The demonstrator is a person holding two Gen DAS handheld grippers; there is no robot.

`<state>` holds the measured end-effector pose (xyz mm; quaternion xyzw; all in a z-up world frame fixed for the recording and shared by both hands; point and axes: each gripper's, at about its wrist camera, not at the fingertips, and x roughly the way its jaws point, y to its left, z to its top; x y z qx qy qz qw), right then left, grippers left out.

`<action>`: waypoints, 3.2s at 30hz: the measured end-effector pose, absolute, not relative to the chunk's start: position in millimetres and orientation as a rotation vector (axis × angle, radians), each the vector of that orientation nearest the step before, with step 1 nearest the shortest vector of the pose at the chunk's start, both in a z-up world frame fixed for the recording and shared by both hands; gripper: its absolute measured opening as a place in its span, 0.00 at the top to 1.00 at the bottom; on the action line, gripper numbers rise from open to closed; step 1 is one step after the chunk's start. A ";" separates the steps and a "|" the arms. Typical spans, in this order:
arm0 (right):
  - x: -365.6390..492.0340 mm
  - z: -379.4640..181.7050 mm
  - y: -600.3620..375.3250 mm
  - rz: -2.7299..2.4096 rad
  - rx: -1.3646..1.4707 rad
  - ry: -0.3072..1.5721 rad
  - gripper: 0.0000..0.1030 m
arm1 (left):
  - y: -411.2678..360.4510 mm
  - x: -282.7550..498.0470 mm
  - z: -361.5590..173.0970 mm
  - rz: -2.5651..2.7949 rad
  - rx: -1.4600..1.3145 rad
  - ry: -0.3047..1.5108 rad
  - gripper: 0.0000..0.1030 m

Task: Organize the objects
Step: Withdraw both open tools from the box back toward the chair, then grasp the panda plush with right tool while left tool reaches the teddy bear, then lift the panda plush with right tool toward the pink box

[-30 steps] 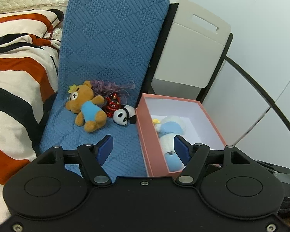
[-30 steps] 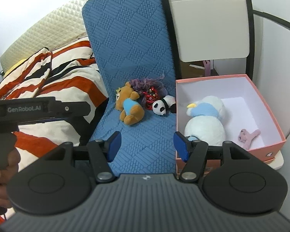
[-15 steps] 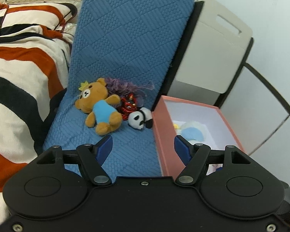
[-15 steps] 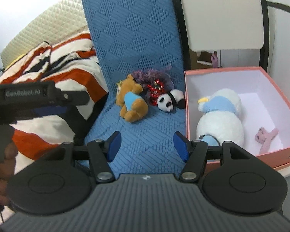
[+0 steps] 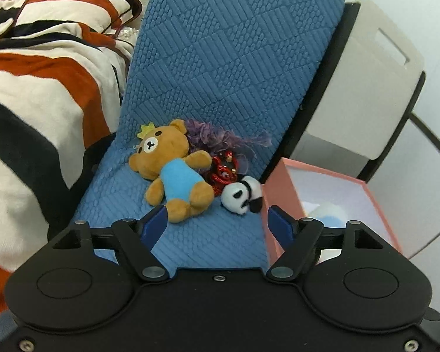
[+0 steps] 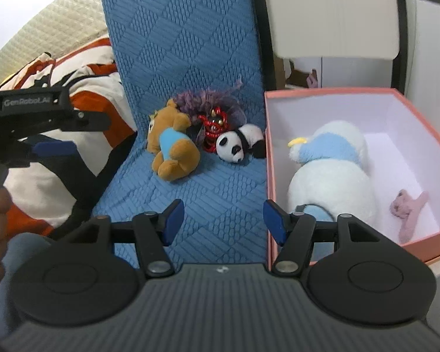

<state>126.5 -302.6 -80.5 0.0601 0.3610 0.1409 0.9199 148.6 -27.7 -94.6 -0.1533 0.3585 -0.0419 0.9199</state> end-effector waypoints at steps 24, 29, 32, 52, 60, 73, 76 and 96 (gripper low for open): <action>221.2 -119.5 -240.2 0.347 -0.031 0.631 0.30 | 9.4 286.7 -195.1 -0.096 -0.419 0.872 0.15; 252.1 -129.4 -232.0 0.330 -0.075 0.670 0.30 | 13.4 308.9 -214.0 -0.104 -0.453 0.934 0.15; 269.0 -135.9 -229.0 0.326 -0.077 0.696 0.31 | 14.2 320.9 -220.3 -0.100 -0.452 0.951 0.15; 349.0 -176.2 -201.0 0.258 -0.264 0.813 0.45 | 12.6 365.3 -251.9 -0.108 -0.529 1.069 0.14; 359.6 -182.8 -203.0 0.225 -0.243 0.838 0.49 | 9.1 366.5 -254.1 -0.102 -0.526 1.081 0.13; 342.0 -165.6 -205.4 0.250 -0.241 0.821 0.55 | 26.3 354.2 -260.1 -0.099 -0.653 1.128 0.13; 332.5 -164.6 -203.5 0.261 -0.252 0.817 0.55 | 32.6 349.1 -264.1 -0.102 -0.712 1.149 0.13; 307.6 -167.9 -195.7 0.341 -0.237 0.856 0.56 | 19.4 350.1 -265.2 -0.162 -0.728 1.126 0.34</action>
